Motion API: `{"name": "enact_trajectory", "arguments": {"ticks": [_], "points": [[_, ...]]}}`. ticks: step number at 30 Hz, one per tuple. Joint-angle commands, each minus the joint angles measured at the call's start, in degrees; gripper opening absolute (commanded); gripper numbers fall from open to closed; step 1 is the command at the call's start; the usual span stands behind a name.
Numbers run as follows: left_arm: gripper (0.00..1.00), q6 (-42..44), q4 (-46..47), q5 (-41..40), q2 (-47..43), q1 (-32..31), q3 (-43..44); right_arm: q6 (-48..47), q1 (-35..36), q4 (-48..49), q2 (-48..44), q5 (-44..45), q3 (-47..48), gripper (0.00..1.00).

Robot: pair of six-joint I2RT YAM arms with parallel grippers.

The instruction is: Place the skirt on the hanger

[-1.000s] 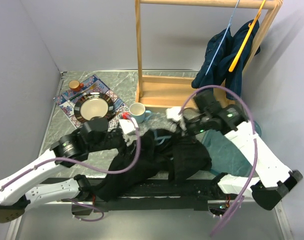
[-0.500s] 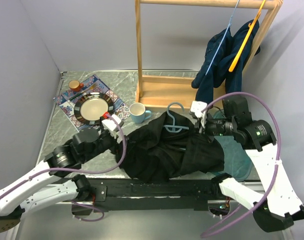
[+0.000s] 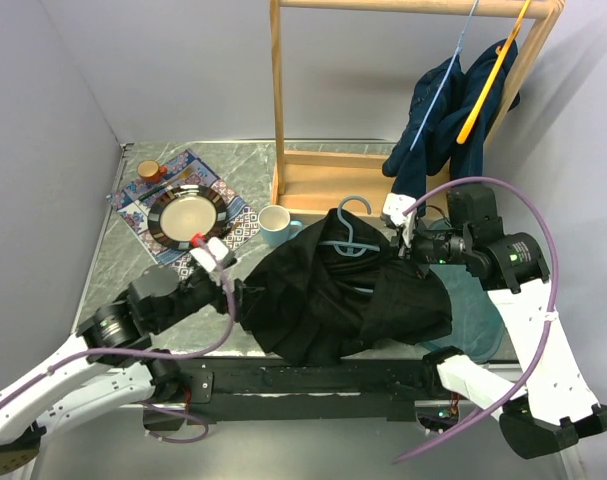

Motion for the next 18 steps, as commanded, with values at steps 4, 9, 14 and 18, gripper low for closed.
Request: {"name": "enact_trajectory", "arguments": {"ticks": [4, 9, 14, 18], "points": [[0.64, 5.2, -2.92, 3.38, 15.05, 1.76, 2.84, -1.65, -0.75, 0.75, -0.9, -1.61, 7.15, 0.0], [0.03, 3.89, -1.16, 0.14, 13.66, 4.75, 0.64, -1.04, -1.45, 1.28, -0.64, -0.46, 7.5, 0.0], [0.01, 1.51, -2.64, -0.3, 12.77, 9.76, -0.33, -0.16, -3.64, 2.25, -0.29, 0.68, 8.64, 0.0], [0.01, 1.51, -4.49, 2.23, 16.63, 14.58, 0.99, 0.11, -6.99, 3.04, -0.11, -0.45, 11.01, 0.0]]}}
